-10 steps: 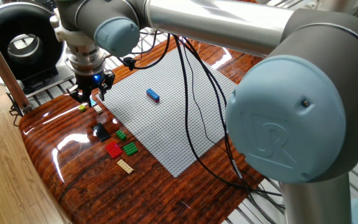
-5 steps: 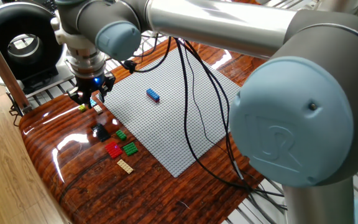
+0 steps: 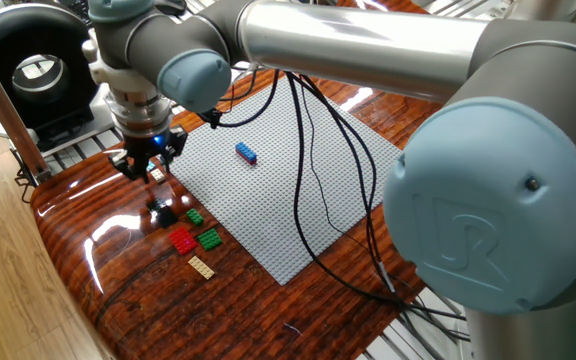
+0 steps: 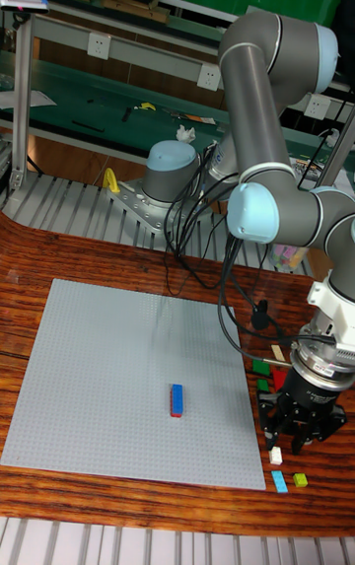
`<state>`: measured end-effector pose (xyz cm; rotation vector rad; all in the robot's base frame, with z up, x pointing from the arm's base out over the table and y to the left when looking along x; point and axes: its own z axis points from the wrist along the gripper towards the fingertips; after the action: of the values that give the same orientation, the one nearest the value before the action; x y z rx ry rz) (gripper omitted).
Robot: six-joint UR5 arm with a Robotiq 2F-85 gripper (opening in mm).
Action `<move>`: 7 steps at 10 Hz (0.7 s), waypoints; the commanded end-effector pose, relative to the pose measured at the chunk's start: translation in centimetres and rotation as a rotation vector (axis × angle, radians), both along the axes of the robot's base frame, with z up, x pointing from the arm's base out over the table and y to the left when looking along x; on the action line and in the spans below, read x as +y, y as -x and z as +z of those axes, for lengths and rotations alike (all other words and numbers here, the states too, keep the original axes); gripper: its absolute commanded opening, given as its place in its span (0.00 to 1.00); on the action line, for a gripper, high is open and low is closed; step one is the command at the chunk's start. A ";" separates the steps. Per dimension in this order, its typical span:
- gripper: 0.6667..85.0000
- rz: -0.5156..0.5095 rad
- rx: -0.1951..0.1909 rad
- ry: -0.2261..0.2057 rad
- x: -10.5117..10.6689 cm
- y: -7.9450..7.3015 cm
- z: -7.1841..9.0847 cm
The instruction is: Build with small Lego blocks
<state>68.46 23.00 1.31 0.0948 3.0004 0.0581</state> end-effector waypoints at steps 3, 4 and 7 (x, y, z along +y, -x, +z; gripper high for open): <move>0.48 0.061 0.011 0.003 0.2 0.3 -0.3; 0.48 0.075 0.011 0.007 0.1 0.2 -0.6; 0.48 0.104 0.010 0.006 0.0 0.0 -0.4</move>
<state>68.38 23.04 0.73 -0.0303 3.0098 0.0464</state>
